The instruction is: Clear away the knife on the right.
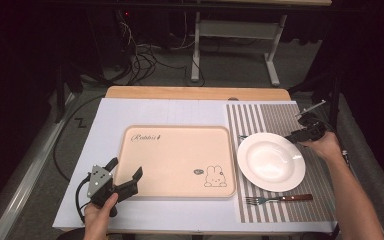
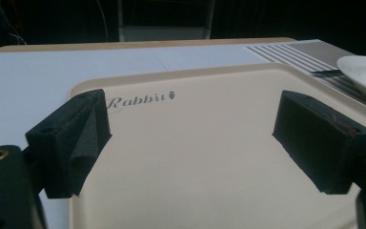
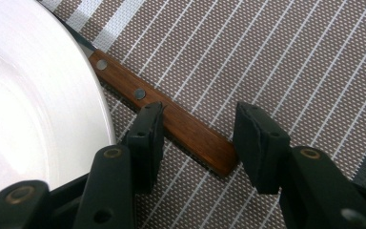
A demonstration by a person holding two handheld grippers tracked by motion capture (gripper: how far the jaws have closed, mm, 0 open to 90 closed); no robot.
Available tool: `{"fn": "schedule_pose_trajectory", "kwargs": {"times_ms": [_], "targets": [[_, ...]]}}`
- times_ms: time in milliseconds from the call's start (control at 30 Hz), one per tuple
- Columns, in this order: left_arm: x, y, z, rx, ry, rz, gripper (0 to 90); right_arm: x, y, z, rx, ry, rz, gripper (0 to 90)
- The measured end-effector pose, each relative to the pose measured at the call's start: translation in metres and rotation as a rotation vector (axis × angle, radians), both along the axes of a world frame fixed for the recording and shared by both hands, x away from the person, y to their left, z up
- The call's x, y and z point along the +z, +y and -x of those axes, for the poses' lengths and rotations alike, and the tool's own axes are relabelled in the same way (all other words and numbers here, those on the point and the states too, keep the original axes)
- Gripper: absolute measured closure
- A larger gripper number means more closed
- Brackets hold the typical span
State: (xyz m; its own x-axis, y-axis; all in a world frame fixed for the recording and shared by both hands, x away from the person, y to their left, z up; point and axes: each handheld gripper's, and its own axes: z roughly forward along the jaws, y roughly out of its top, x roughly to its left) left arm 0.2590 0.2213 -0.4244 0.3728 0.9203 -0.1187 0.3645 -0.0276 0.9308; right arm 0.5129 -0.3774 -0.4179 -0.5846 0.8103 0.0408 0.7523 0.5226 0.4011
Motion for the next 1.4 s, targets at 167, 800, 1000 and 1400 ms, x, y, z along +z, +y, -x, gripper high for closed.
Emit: {"fn": "schedule_pose_trajectory", "kwargs": {"times_ms": [167,800,1000,1400], "targets": [[0.001,0.000,0.001,0.000,-0.003,0.002,12.8,0.001,0.001,0.001,-0.010,-0.004,0.017,57.2],[0.001,0.001,0.003,0.011,-0.003,-0.012,12.6,-0.001,0.006,0.004,-0.015,-0.012,0.054,56.8],[0.001,0.000,0.002,0.012,-0.005,-0.012,12.5,-0.001,0.007,0.003,-0.011,-0.009,0.046,62.7],[0.002,0.001,0.004,0.013,-0.011,-0.013,12.5,-0.004,0.015,-0.002,-0.042,-0.014,0.056,62.1]]}}
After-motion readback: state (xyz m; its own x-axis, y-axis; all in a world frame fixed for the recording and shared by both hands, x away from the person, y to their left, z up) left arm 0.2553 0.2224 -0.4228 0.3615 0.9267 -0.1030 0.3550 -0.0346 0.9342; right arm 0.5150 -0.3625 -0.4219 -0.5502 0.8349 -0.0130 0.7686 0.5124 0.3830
